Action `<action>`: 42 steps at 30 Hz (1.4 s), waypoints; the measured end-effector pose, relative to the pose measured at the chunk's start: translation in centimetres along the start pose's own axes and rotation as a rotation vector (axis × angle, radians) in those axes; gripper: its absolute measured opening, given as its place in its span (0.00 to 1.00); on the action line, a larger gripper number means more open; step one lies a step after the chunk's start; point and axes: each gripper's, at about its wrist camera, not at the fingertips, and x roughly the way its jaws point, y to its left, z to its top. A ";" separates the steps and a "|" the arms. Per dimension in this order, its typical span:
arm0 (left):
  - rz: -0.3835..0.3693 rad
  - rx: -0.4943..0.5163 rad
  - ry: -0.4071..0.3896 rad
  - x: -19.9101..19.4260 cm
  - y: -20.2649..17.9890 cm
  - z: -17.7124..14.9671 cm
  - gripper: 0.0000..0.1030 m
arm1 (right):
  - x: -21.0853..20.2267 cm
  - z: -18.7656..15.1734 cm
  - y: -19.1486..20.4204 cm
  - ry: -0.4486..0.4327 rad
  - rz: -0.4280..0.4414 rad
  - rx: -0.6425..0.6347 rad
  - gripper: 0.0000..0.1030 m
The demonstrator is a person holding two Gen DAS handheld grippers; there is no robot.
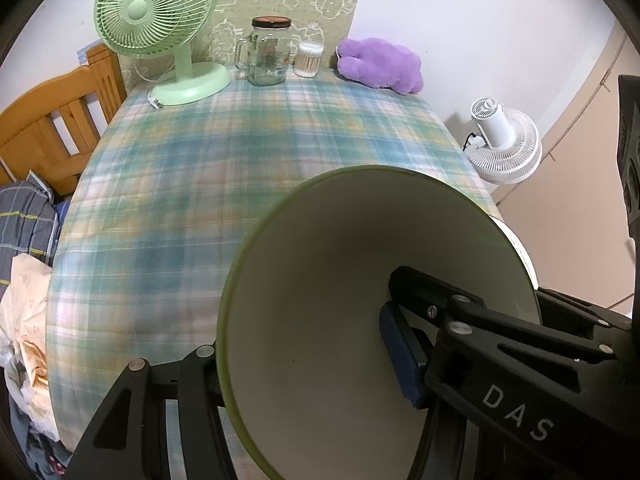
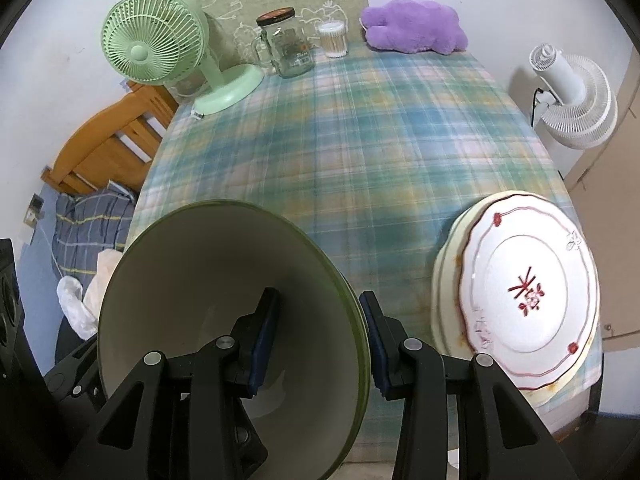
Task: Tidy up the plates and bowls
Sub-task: 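Lift the bowl stack with both grippers and carry it over the plates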
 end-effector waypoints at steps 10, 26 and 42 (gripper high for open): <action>0.013 -0.028 -0.016 0.1 -3.8 -0.2 0.58 | -1.5 0.2 -3.6 0.006 0.008 -0.037 0.43; 0.025 -0.053 -0.037 1.0 -9.5 0.2 0.58 | -3.4 1.0 -9.4 0.001 0.019 -0.069 0.43; 0.017 -0.055 -0.028 3.3 -14.9 0.7 0.58 | -3.9 1.7 -15.2 0.008 0.015 -0.069 0.43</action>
